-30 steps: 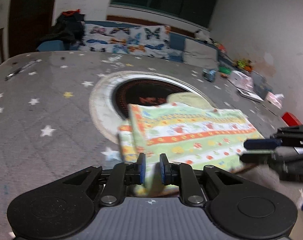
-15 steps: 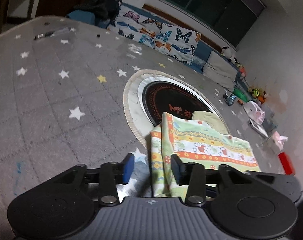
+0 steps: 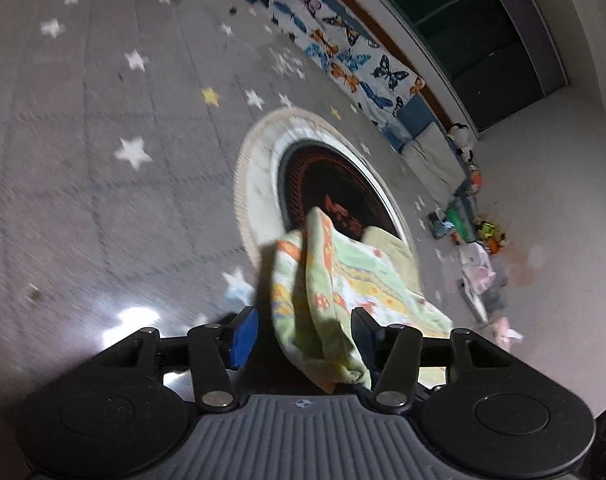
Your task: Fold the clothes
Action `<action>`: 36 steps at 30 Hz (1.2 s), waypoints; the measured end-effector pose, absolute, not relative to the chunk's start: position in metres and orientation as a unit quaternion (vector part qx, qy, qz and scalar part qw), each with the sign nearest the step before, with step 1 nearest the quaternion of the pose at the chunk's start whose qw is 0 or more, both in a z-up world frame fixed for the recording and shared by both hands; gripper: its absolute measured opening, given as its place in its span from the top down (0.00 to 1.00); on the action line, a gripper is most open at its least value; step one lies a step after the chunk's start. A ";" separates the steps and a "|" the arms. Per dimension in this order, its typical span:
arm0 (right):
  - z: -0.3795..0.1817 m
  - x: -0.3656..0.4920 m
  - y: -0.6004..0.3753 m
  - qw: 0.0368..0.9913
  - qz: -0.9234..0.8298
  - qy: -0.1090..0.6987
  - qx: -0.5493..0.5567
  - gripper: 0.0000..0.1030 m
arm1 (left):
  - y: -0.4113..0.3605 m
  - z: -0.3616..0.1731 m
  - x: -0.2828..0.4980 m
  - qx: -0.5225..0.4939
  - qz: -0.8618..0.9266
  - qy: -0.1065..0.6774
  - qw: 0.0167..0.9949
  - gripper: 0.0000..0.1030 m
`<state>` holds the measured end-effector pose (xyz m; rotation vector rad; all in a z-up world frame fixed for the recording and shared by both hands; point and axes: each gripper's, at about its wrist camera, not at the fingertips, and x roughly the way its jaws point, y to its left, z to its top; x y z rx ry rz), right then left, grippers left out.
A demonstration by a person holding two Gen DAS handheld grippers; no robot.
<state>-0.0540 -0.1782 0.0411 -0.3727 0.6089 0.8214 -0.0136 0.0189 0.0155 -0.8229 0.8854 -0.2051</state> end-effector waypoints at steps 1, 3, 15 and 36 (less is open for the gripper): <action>0.043 -0.054 -0.181 0.856 0.392 0.291 -0.172 0.90 | 0.017 0.014 -0.012 -0.391 -0.099 0.417 0.814 0.46; 0.047 -0.056 -0.187 0.855 0.396 0.294 -0.163 0.91 | 0.014 0.013 -0.010 -0.399 -0.098 0.418 0.810 0.45; 0.054 -0.078 -0.197 0.848 0.418 0.287 -0.158 0.91 | 0.002 0.006 -0.017 -0.444 -0.080 0.406 0.795 0.57; 0.034 -0.021 -0.320 0.915 0.214 0.334 -0.071 0.68 | -0.002 0.007 -0.013 -0.385 -0.068 0.407 0.826 0.89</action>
